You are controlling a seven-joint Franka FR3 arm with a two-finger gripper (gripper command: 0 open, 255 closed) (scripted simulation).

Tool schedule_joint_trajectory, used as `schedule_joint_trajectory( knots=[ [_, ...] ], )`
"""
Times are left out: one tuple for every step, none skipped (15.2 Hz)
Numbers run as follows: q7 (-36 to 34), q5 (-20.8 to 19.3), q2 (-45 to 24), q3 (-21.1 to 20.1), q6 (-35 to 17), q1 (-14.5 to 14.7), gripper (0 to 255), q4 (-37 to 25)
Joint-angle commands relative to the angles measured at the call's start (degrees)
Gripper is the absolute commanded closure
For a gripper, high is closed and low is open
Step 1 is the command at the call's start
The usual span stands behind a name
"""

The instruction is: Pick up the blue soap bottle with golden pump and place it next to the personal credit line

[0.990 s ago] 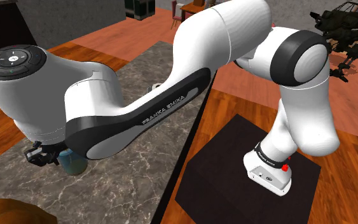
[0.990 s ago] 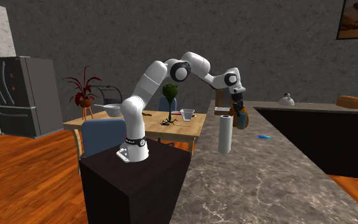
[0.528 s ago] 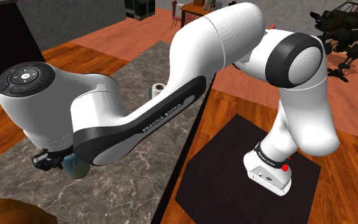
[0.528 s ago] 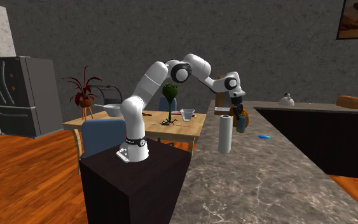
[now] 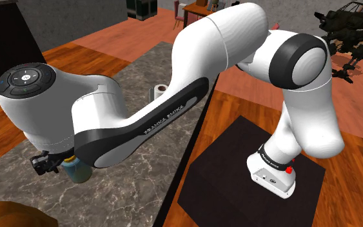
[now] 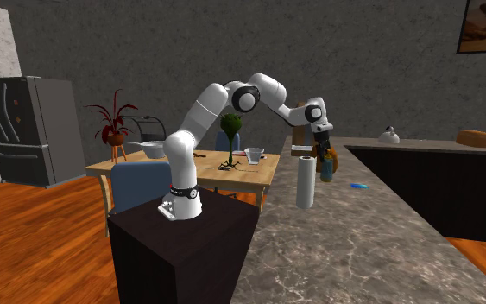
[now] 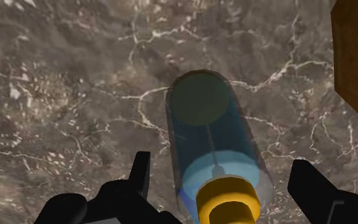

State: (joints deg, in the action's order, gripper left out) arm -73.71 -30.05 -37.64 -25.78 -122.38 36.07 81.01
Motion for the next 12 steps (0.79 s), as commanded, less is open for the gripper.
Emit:
schedule_joint_trajectory(
  knots=[
    [0.0, 0.0, 0.0, 0.0, 0.0, 0.0, 0, 0.0],
    [0.0, 0.0, 0.0, 0.0, 0.0, 0.0, 0, 0.0],
    [0.0, 0.0, 0.0, 0.0, 0.0, 0.0, 0, 0.0],
    [0.24, 0.51, 1.12, -0.39, 1.11, -0.1, 0, -0.03],
    [0.5, 1.02, 2.2, -0.77, 2.26, -0.19, 0, -0.16],
    [0.76, 1.52, 3.22, -1.13, 3.46, -0.25, 0, -0.38],
    [0.96, 1.91, 3.99, -1.4, 4.42, -0.28, 0, -0.63],
    [0.96, 1.91, 3.99, -1.4, 4.42, -0.28, 0, -0.63],
    [0.96, 1.91, 3.99, -1.4, 4.42, -0.28, 0, -0.62],
    [0.96, 1.91, 3.99, -1.4, 4.42, -0.28, 0, -0.63],
    [0.96, 1.91, 3.99, -1.4, 4.42, -0.28, 0, -0.63],
    [0.96, 1.91, 3.99, -1.4, 4.42, -0.28, 0, -0.63]
  ],
)
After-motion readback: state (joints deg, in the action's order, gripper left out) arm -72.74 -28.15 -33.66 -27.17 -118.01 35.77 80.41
